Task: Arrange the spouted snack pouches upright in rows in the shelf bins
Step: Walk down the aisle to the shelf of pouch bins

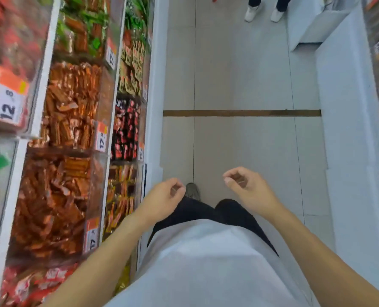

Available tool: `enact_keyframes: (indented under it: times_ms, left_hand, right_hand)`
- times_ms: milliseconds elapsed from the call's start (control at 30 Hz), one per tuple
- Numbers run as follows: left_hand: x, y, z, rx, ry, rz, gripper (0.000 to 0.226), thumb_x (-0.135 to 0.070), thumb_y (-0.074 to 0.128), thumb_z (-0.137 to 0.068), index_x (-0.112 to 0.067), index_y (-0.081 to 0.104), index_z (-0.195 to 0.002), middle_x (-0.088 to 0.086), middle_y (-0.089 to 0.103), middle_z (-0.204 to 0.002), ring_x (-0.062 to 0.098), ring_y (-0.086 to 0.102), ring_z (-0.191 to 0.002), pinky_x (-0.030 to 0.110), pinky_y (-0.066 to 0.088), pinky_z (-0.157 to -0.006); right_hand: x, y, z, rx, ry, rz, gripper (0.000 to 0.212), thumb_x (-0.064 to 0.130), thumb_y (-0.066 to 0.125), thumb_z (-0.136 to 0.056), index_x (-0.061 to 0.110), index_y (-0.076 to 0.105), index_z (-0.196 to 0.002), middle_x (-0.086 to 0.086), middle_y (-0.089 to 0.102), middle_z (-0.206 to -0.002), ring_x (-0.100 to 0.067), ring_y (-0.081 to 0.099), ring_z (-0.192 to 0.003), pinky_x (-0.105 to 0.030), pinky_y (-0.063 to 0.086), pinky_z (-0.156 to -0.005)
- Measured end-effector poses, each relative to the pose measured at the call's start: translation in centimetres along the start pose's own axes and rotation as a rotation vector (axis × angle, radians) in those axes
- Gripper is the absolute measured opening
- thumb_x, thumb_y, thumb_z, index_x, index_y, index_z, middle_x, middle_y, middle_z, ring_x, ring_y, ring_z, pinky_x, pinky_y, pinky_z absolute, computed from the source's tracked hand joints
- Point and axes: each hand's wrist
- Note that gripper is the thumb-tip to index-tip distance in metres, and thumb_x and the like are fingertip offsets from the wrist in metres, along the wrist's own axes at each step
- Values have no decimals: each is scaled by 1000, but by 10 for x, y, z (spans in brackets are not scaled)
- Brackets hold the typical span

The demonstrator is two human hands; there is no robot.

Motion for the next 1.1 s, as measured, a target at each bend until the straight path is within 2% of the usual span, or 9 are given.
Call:
enact_keyframes:
  times_ms: [200,333,500,667,800,867,1000,1100]
  left_hand:
    - [-86,-117,-173,3,82,-70,19,-35,49,-96,-23,61,-104,-6,66,-96,10,62,-89,32,53,-82]
    - [-146,-173,-292,2,87,-88,16,-38,48,-96,-27,59,-100,-8,66,-95,11,61,-88,34,52,-82]
    - [-206,-244,-399,-15,34,-22,12,-33,48,-97,-26,59,-99,-7,65,-93,9,60,-87,22,48,-75]
    - [-235,-324,-497,-54,-41,66,15,-33,49,-97,-24,61,-100,-9,67,-92,7,61,-87,17,47,-72]
    - [-244,-390,-587,-90,-54,103,16,-33,50,-96,-22,61,-99,-4,68,-89,11,62,-85,29,50,-77]
    - [-249,-430,-640,-91,-56,90,16,-32,50,-97,-22,61,-100,-3,68,-89,10,61,-83,28,50,-75]
    - [-270,-516,-735,-100,-26,93,12,-30,51,-97,-24,61,-97,-5,66,-86,8,60,-80,22,49,-68]
    - [-292,-579,-799,-85,-3,65,12,-29,51,-96,-21,61,-97,-4,65,-87,9,60,-81,26,50,-72]
  right_hand:
    - [48,-80,-127,-50,117,-55,8,24,61,-95,29,66,-92,13,68,-90,6,60,-81,-1,42,-69]
    - [78,-143,-241,-47,111,-71,9,23,61,-95,30,66,-91,15,68,-88,11,59,-80,-2,42,-67]
    - [147,-221,-393,-3,46,-12,7,25,60,-95,27,66,-95,15,68,-91,2,61,-85,-2,43,-68]
    - [234,-279,-544,65,-12,12,6,29,60,-95,33,66,-95,16,68,-92,4,61,-87,-10,45,-75]
    - [295,-304,-660,77,-72,25,14,25,62,-94,37,63,-88,15,68,-90,-2,63,-87,-13,46,-78]
    - [324,-315,-717,74,-78,40,13,24,62,-94,36,65,-88,15,69,-88,-2,63,-86,-16,47,-79]
    - [380,-343,-807,75,-24,29,7,24,61,-95,26,68,-93,13,69,-90,1,62,-84,-11,46,-77]
    - [414,-366,-861,71,29,36,8,26,60,-95,26,68,-96,13,69,-91,2,61,-85,-8,44,-73]
Point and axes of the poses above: each hand's wrist, its own z-axis away from the middle knuckle, its own y-axis out of the palm, x = y × z
